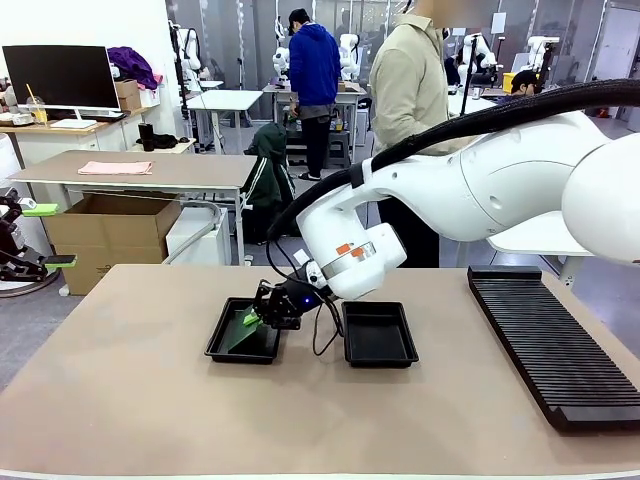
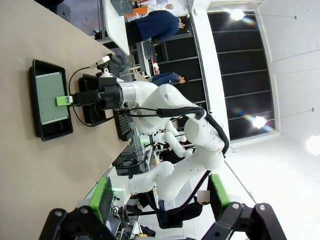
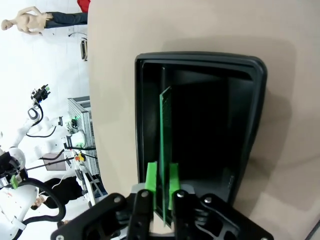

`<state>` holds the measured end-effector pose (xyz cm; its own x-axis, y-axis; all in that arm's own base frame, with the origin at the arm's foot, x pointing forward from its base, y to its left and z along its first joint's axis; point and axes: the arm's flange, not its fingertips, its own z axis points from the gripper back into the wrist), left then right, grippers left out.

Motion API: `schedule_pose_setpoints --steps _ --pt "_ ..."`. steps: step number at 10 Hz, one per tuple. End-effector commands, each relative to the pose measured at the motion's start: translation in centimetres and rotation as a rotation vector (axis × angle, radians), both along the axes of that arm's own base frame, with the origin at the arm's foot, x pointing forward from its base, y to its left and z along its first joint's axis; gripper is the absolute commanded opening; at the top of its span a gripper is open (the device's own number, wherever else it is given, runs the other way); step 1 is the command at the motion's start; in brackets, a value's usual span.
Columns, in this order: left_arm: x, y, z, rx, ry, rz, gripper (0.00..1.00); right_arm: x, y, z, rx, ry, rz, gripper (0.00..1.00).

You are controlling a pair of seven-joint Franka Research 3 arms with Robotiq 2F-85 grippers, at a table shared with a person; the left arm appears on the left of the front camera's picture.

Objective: Inspect and transfer BCBs to ESD trays.
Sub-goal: Pick up the Blank PCB from the PCB Rack and place it in the left ESD tray.

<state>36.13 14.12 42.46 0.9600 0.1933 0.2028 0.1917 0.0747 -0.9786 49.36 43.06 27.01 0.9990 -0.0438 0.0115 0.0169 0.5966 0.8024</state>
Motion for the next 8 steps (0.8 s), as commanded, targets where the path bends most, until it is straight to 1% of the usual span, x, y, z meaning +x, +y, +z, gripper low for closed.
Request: schedule_pose_setpoints --steps 1,2,3,4,5,6,7,8 --pt "-0.1 0.0 0.0 -0.001 0.0 0.002 1.0 0.0 0.2 1.1 -0.047 0.01 -0.006 0.25" --pt "-0.1 0.0 0.0 -0.001 0.0 0.002 1.0 0.0 0.3 1.1 -0.062 0.018 -0.012 0.29" --pt "-0.1 0.0 0.0 -0.001 0.0 0.002 1.0 0.0 0.5 1.3 -0.08 0.024 -0.007 0.39" --pt "-0.1 0.0 0.0 -0.001 0.0 0.002 1.0 0.1 0.8 1.6 -0.104 0.033 -0.001 0.43" --pt "-0.1 0.0 0.0 -0.001 0.0 0.002 1.0 0.2 1.0 2.1 -0.142 0.04 0.006 0.53" --pt "-0.1 0.0 0.0 -0.001 0.0 0.002 1.0 0.2 1.4 2.8 -0.178 0.039 0.014 0.58" --pt "-0.1 0.0 0.0 -0.001 0.0 0.002 1.0 0.2 1.9 3.6 -0.218 0.032 0.024 0.67" --pt "-0.1 0.0 0.0 -0.001 0.0 0.002 1.0 0.3 2.4 4.2 -0.245 0.033 0.038 0.72"
